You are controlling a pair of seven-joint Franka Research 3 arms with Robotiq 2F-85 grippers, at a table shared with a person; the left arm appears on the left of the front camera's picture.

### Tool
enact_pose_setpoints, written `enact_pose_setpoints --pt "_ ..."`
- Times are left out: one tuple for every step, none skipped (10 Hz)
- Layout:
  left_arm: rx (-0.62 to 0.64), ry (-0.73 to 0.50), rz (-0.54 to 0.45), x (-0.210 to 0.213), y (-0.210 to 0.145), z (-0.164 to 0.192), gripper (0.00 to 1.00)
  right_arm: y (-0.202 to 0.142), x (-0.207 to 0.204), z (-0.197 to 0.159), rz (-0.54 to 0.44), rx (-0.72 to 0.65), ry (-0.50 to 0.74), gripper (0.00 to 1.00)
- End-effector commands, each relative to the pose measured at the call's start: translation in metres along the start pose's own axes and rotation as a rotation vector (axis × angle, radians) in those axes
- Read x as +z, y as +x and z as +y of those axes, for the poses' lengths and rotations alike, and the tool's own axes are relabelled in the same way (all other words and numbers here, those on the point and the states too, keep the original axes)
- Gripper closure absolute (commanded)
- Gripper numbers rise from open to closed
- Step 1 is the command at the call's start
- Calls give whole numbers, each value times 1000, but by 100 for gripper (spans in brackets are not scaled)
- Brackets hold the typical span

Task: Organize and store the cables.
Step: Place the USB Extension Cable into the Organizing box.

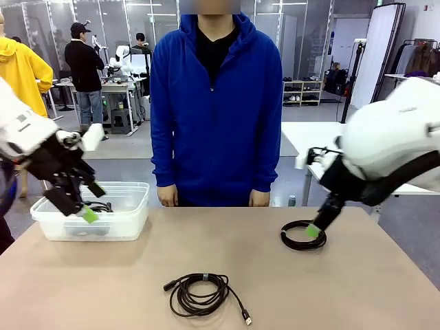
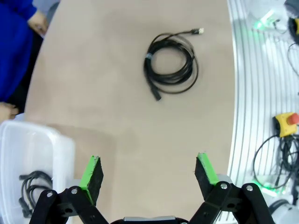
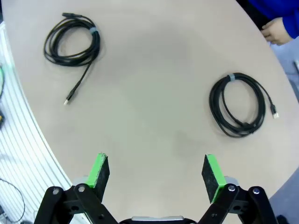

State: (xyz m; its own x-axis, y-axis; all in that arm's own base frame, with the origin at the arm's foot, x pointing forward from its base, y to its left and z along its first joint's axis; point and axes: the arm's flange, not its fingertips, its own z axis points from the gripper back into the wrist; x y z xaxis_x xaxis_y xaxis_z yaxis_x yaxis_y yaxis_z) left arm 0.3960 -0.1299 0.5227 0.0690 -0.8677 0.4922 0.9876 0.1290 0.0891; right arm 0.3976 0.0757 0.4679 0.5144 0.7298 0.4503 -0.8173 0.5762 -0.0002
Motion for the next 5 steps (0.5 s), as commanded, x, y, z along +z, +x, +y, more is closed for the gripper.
enact_pose_setpoints --pt "53 -8 29 -33 40 -10 0 -61 40 -9 -203 32 57 0" --pt "54 10 71 -52 63 -20 0 -92 62 -16 -268 52 19 0" --pt "31 11 100 -70 81 -25 0 -120 81 -26 -298 78 25 0" --pt "29 1 119 -82 100 -29 0 -149 100 -39 -304 96 40 0" --pt "49 -9 109 -96 110 -28 0 -175 111 -49 -319 120 72 0"
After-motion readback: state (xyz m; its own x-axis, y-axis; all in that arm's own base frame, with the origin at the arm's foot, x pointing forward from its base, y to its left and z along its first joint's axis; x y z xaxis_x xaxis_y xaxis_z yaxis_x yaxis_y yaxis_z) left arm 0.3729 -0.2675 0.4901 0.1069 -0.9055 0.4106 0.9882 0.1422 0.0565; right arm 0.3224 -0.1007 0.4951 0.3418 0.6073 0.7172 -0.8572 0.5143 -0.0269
